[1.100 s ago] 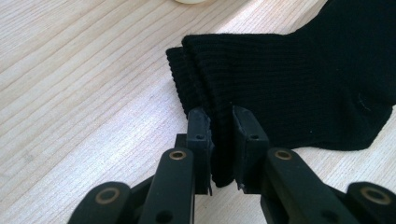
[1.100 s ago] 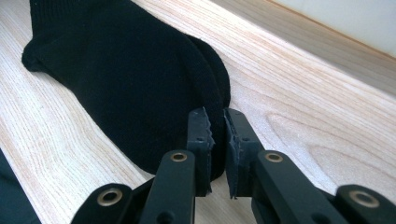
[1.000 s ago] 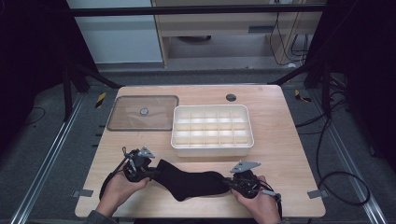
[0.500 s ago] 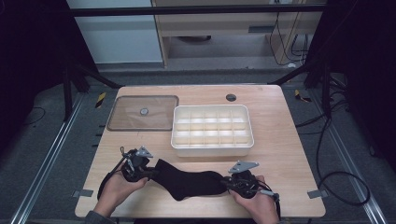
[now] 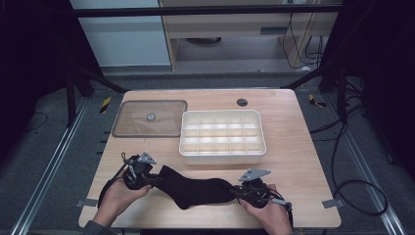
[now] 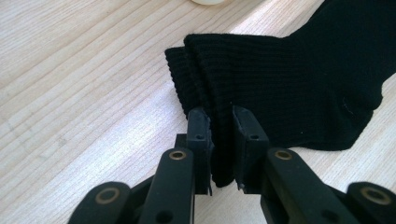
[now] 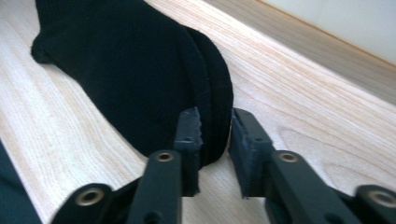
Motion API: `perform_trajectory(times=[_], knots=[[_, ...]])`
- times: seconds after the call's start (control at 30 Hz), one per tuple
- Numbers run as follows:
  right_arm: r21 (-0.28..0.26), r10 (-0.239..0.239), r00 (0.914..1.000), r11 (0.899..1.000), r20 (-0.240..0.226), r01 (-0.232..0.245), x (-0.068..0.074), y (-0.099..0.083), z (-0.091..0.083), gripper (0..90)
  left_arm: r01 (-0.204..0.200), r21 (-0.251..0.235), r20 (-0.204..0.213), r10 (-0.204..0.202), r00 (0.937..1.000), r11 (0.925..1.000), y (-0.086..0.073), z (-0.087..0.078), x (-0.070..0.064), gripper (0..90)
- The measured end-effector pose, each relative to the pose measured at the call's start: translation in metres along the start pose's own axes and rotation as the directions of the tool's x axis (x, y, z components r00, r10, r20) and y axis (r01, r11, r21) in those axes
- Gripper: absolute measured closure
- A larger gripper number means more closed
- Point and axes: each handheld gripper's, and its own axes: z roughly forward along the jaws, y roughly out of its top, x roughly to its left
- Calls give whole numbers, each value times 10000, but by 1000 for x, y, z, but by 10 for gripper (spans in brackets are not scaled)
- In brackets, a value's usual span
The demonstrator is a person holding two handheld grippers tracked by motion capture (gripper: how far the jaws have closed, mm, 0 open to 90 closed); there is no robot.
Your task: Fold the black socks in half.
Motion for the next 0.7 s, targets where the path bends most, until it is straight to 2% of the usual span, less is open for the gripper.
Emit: perform_trajectory(times=[0.3,0.5,0.53,0.7], knots=[[131,36,9999,9999,-157,-34,-1,0,3,804,-172,-116,106,173,9998,9998,6,-10,-6,781],[144,-6,9996,9999,-265,9,0,0,4,804,-540,-133,174,542,9984,9985,16,-16,-22,782],[162,20,9999,9999,-159,-17,-1,0,5,804,-586,-156,212,589,9980,9982,18,-17,-24,782],[176,41,9997,9998,-226,-37,-1,1,6,804,-884,-172,517,892,9947,9959,27,-17,-39,782]])
